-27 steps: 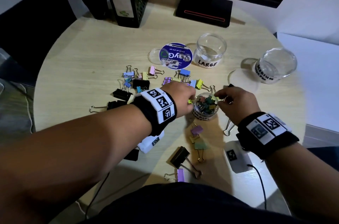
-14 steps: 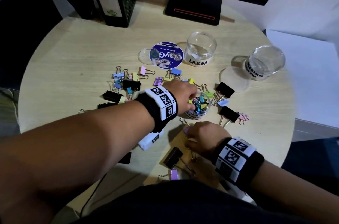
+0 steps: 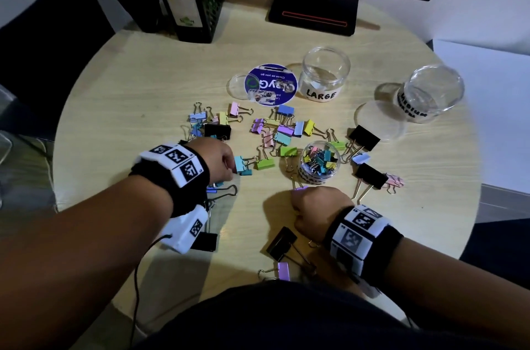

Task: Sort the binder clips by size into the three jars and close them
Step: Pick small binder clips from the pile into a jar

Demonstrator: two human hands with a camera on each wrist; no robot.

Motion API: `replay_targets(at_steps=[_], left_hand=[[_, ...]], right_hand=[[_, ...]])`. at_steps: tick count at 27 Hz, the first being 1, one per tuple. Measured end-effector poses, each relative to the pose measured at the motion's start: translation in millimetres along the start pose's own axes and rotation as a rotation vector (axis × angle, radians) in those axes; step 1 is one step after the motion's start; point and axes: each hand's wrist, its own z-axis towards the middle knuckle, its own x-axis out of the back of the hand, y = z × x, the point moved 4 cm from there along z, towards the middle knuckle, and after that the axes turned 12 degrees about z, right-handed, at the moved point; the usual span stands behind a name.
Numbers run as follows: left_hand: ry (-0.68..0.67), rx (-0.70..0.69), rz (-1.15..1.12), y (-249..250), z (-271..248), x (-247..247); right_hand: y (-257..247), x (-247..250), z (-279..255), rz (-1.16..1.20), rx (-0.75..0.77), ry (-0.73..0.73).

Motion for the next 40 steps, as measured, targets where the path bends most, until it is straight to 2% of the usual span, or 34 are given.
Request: replay_targets(at_steps=[5, 9, 15, 17, 20, 27, 32, 37, 40], left_hand=[[0.033, -0.010, 0.033, 3, 4, -13], [0.155, -0.040, 0.052, 10, 7, -10], [0.140, -0.131, 0.196, 32, 10, -12], [0.125, -0.130, 0.244, 36, 12, -14], [0.124, -0.131, 0.323, 39, 18, -15], [0.095, -0.115, 0.299, 48, 21, -22], [0.111, -0.105, 0.290, 53, 15, -21], [0.183, -0.063, 0.090, 47, 8, -12], [0.352, -0.104, -0.157, 52, -4, 11]], right_hand=[[-6, 32, -17, 0.111, 0.068, 0.276], [12, 66, -14, 0.180, -0.017, 0.473], [40, 69, -10, 0.262, -0.127, 0.579], [47, 64, -9, 0.250, -0.167, 0.576], [50, 56, -7, 0.299, -0.222, 0.499], [28, 50, -6, 0.230, -0.175, 0.358], [12, 42, -5, 0.242, -0.125, 0.361], [7, 38, -4, 0.329, -0.103, 0.408], [6, 39, -3, 0.335, -0.099, 0.418]])
